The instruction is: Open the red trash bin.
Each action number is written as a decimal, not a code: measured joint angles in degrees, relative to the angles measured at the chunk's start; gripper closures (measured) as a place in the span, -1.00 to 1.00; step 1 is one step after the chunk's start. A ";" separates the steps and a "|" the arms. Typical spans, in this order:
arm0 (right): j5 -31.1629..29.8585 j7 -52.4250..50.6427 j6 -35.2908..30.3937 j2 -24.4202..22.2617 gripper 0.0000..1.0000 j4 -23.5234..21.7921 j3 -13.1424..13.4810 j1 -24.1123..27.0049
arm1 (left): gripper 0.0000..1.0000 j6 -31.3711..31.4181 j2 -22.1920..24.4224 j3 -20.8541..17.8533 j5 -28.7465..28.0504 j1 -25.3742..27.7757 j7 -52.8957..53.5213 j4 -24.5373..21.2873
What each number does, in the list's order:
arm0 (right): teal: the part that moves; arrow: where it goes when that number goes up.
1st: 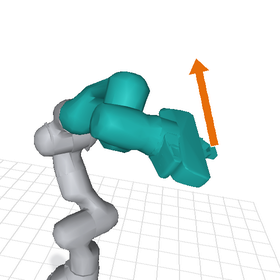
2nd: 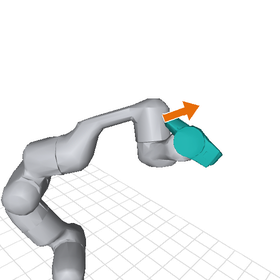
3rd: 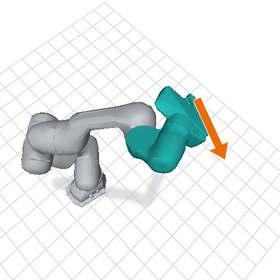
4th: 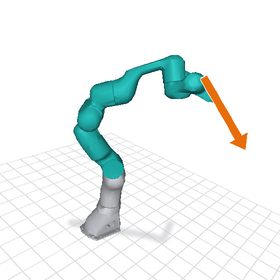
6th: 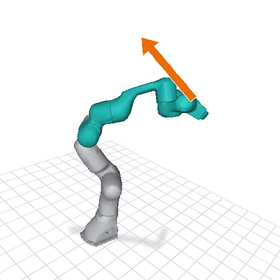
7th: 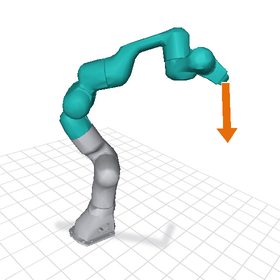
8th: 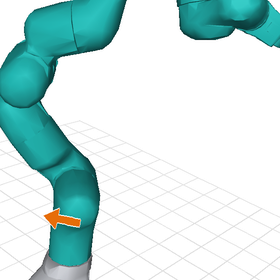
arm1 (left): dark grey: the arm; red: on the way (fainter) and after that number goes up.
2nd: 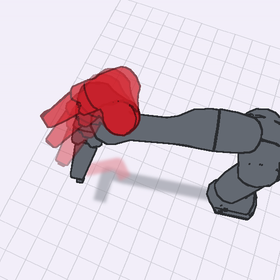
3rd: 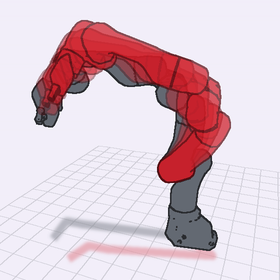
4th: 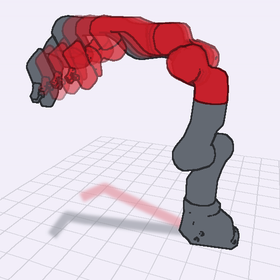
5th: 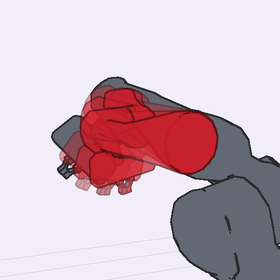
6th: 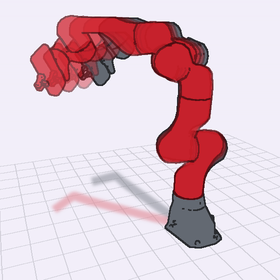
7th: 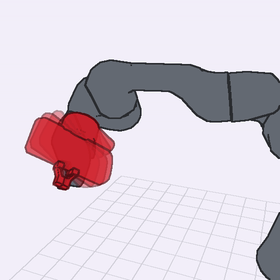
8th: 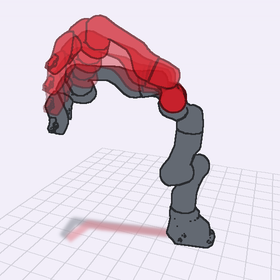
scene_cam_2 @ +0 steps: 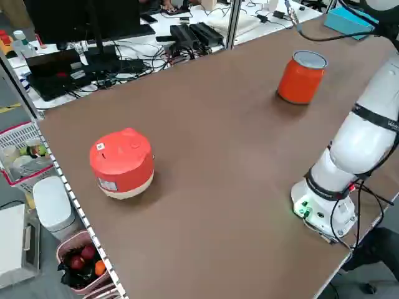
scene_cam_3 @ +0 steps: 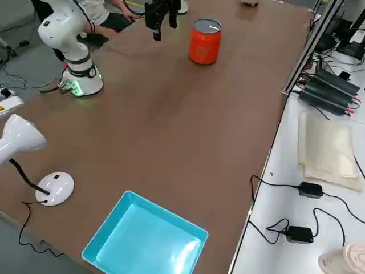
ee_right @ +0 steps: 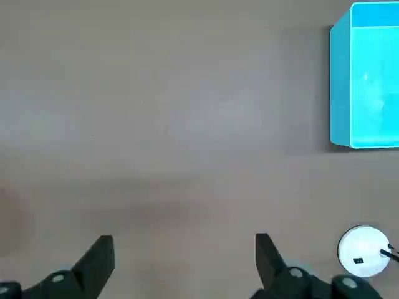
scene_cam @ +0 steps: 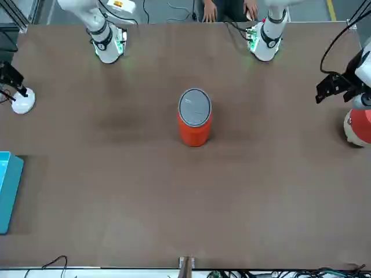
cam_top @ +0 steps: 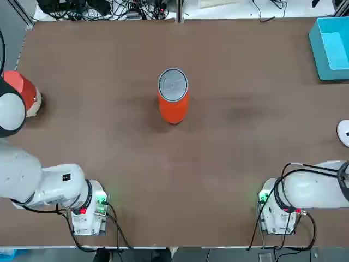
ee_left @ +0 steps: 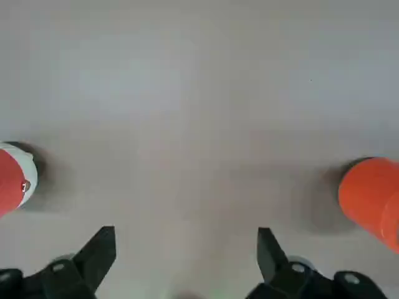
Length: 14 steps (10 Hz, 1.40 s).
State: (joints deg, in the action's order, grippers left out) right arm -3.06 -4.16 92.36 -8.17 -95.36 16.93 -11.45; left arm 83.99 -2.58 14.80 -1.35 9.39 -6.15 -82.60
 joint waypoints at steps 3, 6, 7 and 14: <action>0.00 0.01 0.00 0.00 -1.00 0.00 -0.21 -0.02 | -1.00 0.03 0.01 0.00 1.92 -0.09 -0.10 0.02; 0.02 3.59 0.00 0.00 -1.00 -0.01 -0.49 -1.16 | -1.00 0.12 -0.37 1.14 5.88 -0.70 -11.98 -0.16; 0.03 8.24 -0.01 0.00 -1.00 -0.08 -0.64 -3.55 | -1.00 0.39 -0.91 2.68 6.08 -1.18 -19.33 -0.18; 6.62 34.66 -0.04 0.00 -0.05 -0.85 -1.19 -19.11 | -0.80 6.79 -4.48 6.59 3.26 -12.03 -66.68 -3.08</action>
State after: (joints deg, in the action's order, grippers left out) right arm 3.56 30.49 92.32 -8.17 -96.21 15.74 -30.55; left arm 90.78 -7.06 21.39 1.90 -2.64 -72.83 -85.68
